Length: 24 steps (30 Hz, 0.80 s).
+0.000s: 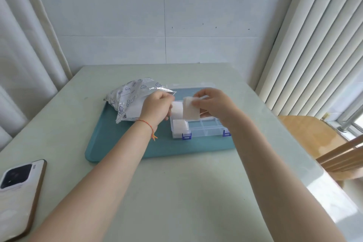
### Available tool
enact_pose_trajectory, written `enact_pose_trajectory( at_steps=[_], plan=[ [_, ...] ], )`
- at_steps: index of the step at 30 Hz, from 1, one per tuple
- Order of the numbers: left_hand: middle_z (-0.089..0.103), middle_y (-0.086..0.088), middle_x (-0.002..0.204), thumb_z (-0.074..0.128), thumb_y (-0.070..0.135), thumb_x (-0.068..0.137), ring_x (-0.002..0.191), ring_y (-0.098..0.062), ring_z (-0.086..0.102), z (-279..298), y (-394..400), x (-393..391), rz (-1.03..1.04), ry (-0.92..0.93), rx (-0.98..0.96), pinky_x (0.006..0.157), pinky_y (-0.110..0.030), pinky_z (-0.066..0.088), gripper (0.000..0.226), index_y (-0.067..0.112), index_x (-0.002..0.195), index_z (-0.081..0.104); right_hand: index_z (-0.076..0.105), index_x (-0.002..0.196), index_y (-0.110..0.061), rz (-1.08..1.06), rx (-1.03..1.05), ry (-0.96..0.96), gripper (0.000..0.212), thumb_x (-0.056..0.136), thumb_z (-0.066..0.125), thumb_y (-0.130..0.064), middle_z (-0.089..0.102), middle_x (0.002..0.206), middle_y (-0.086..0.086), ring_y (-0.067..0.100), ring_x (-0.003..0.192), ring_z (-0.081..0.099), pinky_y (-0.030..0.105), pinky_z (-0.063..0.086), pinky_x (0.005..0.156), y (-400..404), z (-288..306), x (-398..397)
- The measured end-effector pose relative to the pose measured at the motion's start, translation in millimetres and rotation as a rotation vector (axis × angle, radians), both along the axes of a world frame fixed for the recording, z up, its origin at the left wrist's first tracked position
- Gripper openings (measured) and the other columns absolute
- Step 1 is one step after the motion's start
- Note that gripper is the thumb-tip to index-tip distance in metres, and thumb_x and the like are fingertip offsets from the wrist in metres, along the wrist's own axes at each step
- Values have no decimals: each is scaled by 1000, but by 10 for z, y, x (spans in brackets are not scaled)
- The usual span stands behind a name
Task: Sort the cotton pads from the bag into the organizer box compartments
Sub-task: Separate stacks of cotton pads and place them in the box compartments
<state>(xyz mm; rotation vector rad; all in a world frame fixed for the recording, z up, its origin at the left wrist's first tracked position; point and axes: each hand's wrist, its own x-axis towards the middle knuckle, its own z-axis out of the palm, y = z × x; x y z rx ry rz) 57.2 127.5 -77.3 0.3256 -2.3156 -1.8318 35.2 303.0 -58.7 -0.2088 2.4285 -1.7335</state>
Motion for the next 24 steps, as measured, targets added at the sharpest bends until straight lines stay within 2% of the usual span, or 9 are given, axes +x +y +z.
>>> enact_pose_trajectory(
  at_steps=[2,4,7,11,14,17,19,21,24],
  plan=[
    [60,-1,71,56,15,89,52,-14,56,-59,-46,43,-23,-53,-131,45,-22,43,11,9,93,65,67,92,-10,2,65,-13,5,88,69,-8,68,86,14,25,68,67,33,61,68,-66,-101,46],
    [62,1,77,56,13,88,52,-14,59,-88,-64,88,-63,-101,-195,45,-22,44,11,11,97,63,64,87,-12,-15,97,-3,9,86,72,-7,68,86,13,25,66,68,32,61,64,-147,-180,71],
    [61,-2,84,58,8,89,54,-17,60,-126,-71,108,-119,-148,-195,47,-25,49,13,12,101,59,56,85,-9,-41,107,-36,20,83,76,-5,68,79,12,24,61,68,37,62,65,-226,-255,37],
    [55,-8,78,57,-1,89,56,-20,59,-180,-112,107,-153,-146,-166,55,-31,56,14,11,97,58,51,82,-10,-57,182,-66,28,81,78,-7,67,71,8,21,59,68,35,62,64,-276,-257,10],
    [56,-10,76,58,-2,90,55,-19,60,-186,-129,114,-168,-128,-168,58,-32,58,13,11,90,60,53,72,-10,-14,260,-63,27,81,78,-7,65,65,6,16,55,66,29,61,64,-341,-241,12],
    [58,-9,75,57,-1,91,56,-20,61,-189,-124,118,-174,-120,-207,60,-32,59,17,12,84,63,54,65,-15,10,454,21,27,80,76,-14,61,57,-1,5,44,58,13,46,46,-402,-253,19],
    [62,-8,74,53,-2,91,58,-23,64,-186,-115,113,-177,-119,-272,63,-33,60,24,16,79,65,56,63,-15,22,576,81,24,80,74,-18,58,56,-4,6,50,54,17,38,45,-425,-260,34],
    [65,-6,69,47,-1,88,59,-26,68,-167,-96,114,-176,-123,-377,64,-31,59,30,20,79,67,61,69,-12,33,670,106,20,79,74,-24,56,60,-3,13,60,53,22,36,47,-447,-263,53],
    [67,-5,64,48,6,85,49,-19,64,-119,-46,145,-207,-137,-505,62,-23,53,25,20,85,68,66,73,-10,47,748,98,23,80,73,-30,56,61,-1,18,65,53,23,35,49,-450,-241,72]
  ],
)
